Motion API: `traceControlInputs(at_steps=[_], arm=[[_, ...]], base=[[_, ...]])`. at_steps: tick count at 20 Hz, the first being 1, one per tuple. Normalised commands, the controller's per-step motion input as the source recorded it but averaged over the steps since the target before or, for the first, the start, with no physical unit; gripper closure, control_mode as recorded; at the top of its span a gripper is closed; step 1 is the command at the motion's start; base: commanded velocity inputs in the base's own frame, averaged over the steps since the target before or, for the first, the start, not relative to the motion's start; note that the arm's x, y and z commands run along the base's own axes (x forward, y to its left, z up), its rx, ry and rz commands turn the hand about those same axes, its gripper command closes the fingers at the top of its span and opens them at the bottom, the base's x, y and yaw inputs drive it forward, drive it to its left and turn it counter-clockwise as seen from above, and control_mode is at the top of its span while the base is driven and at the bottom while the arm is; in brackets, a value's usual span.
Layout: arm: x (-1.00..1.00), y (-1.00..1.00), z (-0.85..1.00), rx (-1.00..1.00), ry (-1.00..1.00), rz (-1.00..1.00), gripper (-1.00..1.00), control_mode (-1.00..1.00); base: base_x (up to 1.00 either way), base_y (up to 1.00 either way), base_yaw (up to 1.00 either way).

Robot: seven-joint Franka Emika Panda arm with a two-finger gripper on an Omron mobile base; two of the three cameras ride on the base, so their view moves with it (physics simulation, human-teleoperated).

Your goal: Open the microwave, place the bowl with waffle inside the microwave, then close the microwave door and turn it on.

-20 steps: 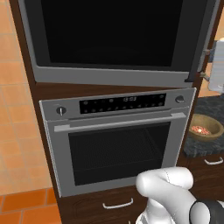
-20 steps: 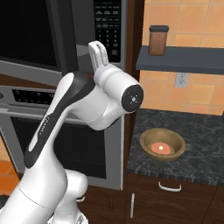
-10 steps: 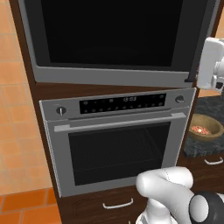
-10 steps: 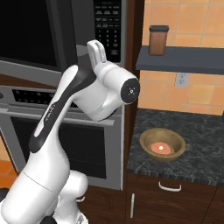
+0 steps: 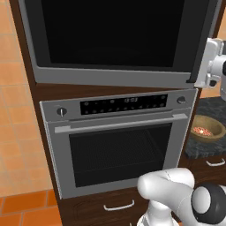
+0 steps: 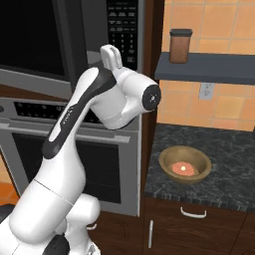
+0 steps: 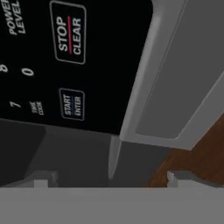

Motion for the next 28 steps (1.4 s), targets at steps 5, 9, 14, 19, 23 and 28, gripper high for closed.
traceControlInputs(at_steps=[5, 9, 14, 19, 23, 28], arm=[[-0.04, 0.34, 0.00, 0.00, 0.00, 0.07, -1.00, -1.00], [-0.33, 0.45, 0.00, 0.00, 0.00, 0.11, -1.00, -1.00], [-0.65, 0.41, 0.00, 0.00, 0.09, 0.13, -1.00, -1.00], [-0.67, 0.48, 0.04, 0.01, 0.12, 0.18, -1.00, -1.00], [-0.66, 0.72, 0.09, 0.02, 0.13, 0.20, -1.00, -1.00], [-0.87, 0.84, 0.00, 0.03, 0.09, 0.19, -1.00, -1.00]], base=[[0.00, 0.00, 0.00], [0.00, 0.00, 0.00], [0.00, 0.00, 0.00], [0.00, 0.00, 0.00], [0.00, 0.00, 0.00], [0.00, 0.00, 0.00]])
